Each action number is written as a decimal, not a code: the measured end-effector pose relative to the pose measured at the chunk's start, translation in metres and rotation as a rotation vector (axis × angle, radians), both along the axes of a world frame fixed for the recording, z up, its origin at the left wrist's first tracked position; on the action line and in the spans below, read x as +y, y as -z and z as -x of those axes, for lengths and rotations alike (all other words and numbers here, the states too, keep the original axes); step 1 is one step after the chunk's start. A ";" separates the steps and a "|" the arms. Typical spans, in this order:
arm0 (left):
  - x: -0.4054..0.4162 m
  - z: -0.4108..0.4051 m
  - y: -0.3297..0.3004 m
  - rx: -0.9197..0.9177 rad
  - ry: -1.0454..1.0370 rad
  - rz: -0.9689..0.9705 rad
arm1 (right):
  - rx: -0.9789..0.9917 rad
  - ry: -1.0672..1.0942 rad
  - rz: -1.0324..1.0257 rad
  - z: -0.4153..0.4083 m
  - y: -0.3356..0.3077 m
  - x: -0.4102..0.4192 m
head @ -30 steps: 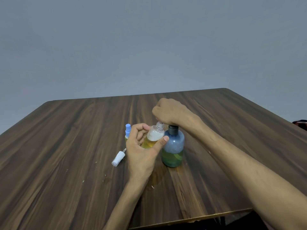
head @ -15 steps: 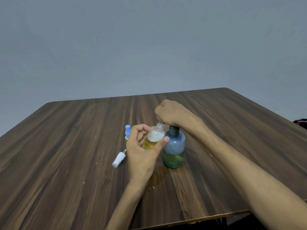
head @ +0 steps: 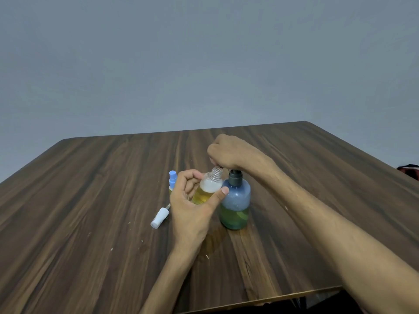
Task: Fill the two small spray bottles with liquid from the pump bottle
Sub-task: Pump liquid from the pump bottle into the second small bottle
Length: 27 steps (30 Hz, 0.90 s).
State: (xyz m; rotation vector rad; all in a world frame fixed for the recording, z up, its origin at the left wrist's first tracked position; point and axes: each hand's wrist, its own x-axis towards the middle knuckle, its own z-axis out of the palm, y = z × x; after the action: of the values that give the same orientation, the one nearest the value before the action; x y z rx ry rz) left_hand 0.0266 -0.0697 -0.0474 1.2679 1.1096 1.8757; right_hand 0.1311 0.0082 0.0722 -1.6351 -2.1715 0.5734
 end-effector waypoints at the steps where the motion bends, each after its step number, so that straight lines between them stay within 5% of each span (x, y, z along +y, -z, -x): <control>1: 0.000 -0.001 0.000 0.000 -0.002 0.003 | -0.004 0.010 0.015 -0.001 0.003 0.000; 27: -0.001 -0.027 -0.020 0.288 -0.136 -0.050 | 0.007 -0.002 0.057 -0.003 -0.001 -0.008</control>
State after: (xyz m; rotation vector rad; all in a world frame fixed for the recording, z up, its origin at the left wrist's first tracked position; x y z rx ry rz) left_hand 0.0540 -0.0710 -0.0271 1.5631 1.3333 1.8684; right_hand 0.1345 0.0006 0.0729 -1.6576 -2.1713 0.6465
